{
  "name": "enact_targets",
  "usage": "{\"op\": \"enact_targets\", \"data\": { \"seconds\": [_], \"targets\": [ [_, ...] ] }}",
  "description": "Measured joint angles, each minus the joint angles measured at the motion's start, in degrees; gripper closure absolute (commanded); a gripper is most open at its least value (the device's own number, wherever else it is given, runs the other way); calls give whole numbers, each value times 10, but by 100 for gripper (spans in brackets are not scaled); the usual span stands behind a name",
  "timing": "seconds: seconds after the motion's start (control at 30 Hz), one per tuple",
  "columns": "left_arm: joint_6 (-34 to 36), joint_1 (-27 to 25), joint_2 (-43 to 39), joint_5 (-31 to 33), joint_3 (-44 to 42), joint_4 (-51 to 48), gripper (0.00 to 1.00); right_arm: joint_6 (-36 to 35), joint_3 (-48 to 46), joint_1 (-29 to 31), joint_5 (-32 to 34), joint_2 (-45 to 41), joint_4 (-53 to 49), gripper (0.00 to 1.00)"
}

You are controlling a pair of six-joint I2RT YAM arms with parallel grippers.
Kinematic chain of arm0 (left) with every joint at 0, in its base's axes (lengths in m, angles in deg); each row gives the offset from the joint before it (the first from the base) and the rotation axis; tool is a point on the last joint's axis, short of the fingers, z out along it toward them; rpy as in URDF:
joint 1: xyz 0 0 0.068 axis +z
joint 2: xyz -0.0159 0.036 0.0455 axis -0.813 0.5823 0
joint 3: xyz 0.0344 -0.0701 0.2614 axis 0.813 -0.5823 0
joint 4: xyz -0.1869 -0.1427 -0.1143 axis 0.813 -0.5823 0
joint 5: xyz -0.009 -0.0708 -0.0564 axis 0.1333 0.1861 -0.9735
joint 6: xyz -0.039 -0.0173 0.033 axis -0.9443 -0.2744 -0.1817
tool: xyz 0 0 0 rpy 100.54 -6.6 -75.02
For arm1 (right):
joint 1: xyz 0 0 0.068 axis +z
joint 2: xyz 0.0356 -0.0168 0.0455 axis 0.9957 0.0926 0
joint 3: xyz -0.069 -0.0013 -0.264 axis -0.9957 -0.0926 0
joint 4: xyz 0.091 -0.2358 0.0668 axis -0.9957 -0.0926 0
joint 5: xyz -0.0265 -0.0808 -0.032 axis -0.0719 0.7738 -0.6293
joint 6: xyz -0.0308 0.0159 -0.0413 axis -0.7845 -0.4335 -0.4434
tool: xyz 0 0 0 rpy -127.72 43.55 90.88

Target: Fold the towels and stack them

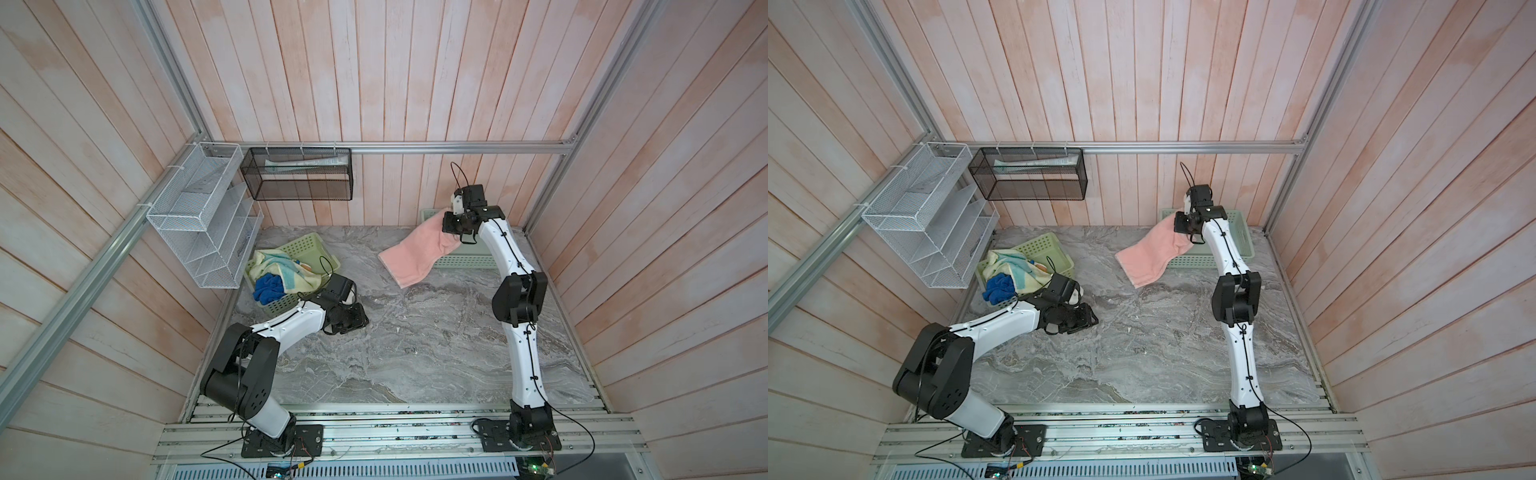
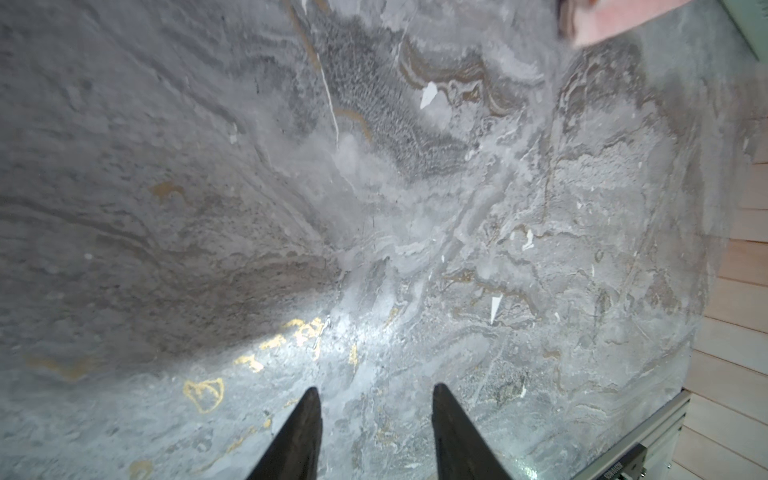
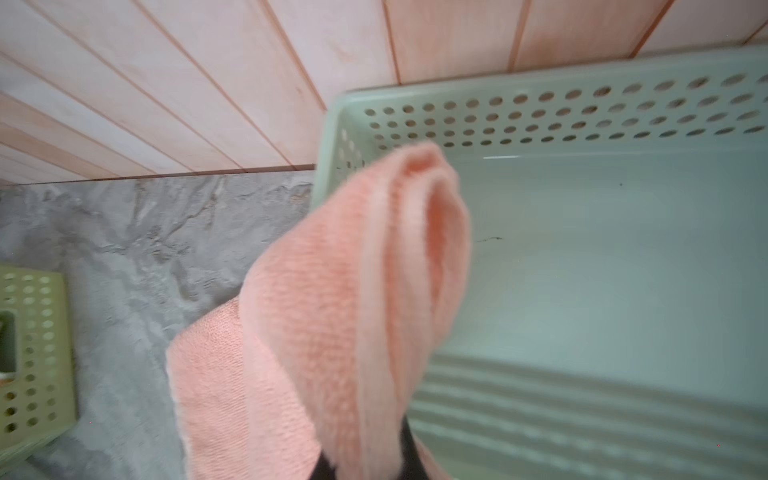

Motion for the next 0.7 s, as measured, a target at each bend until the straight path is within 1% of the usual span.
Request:
{"op": "enact_targets", "data": {
  "seconds": [0.07,0.13,0.17,0.3,0.57,0.63,0.7],
  "targets": [
    [0,0,2,-2,0,0,54,-2,3,-3,-14,29,-29,100],
    [0,0,2,-2,0,0,54,-4,-37,1,-27,26,-39,100],
    [0,0,3,-2,1,0,54,-5,-73,5,-35,15,-35,100],
    [0,0,13,-3,10,0,54,-7,-244,26,-64,-68,-8,100],
    [-5,0,14,-3,29,-1,55,3,-512,68,-94,-266,46,100],
    [-5,1,14,-1,37,-2,55,8,-562,87,-92,-309,53,100],
    [-4,1,13,1,47,-4,54,16,-581,105,-89,-335,50,100]
  ]
}}
